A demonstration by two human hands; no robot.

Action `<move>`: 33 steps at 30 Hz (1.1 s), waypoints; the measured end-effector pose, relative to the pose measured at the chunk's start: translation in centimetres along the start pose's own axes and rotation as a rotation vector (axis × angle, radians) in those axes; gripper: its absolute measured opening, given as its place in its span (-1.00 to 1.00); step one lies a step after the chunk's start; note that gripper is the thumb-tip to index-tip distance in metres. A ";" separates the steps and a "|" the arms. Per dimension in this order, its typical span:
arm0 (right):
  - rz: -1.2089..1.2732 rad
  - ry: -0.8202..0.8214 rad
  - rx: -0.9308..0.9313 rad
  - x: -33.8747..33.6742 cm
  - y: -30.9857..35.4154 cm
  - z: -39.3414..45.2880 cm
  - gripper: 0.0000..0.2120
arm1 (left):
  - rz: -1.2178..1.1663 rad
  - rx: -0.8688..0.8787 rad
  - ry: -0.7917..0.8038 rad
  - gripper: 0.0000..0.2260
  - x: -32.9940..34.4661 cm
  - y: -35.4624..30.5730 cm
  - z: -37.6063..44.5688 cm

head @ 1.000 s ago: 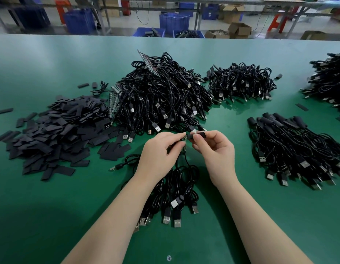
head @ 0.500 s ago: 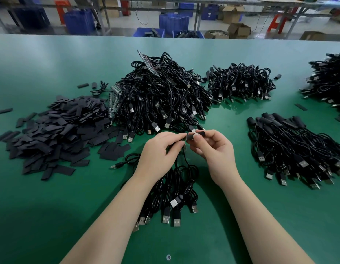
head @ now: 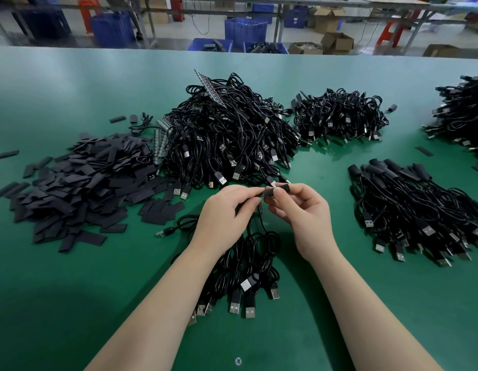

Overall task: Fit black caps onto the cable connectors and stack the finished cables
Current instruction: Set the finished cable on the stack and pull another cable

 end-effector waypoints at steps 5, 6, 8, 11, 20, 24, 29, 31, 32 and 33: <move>0.065 0.009 0.043 0.2 -0.4 0.0 -0.90 | 0.020 -0.014 0.001 -0.77 0.1 0.2 0.0; 0.070 0.011 0.046 0.2 -0.4 0.0 -0.93 | 0.020 -0.017 0.001 -0.77 0.1 0.3 0.1; 0.068 0.011 0.049 0.2 -0.5 0.0 -0.95 | 0.019 -0.023 0.004 -0.77 0.1 0.3 0.1; 0.055 0.011 0.053 0.2 -0.6 0.0 -0.96 | 0.008 -0.010 0.011 -0.76 0.1 0.3 0.0; -0.004 -0.003 0.017 0.0 -0.2 0.0 -0.86 | 0.011 0.002 0.012 -0.77 0.1 0.3 0.0; -0.043 -0.015 -0.024 0.1 0.0 -0.1 -0.84 | 0.004 0.003 0.007 -0.76 0.0 0.3 -0.1; -0.110 -0.054 -0.046 -0.3 0.2 0.0 -0.85 | -0.007 -0.009 0.011 -0.76 0.2 0.6 -0.1; -0.131 -0.059 -0.059 -0.5 0.4 0.1 -0.84 | -0.015 -0.014 0.016 -0.77 0.2 0.6 0.0; -0.131 -0.058 -0.061 -0.5 0.4 0.1 -0.82 | -0.016 -0.011 0.017 -0.77 0.3 0.6 0.0; -0.126 -0.055 -0.058 -0.5 0.4 0.1 -0.81 | -0.014 -0.005 0.016 -0.77 0.3 0.5 0.0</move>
Point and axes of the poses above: each hand's wrist, its own z-axis towards the middle knuckle, its own x-axis out of the palm, y = z × x, the point moved 8 cm from there along z, towards the middle knuckle, and after that the axes turned 14 degrees about -z, right-handed, at the moved point
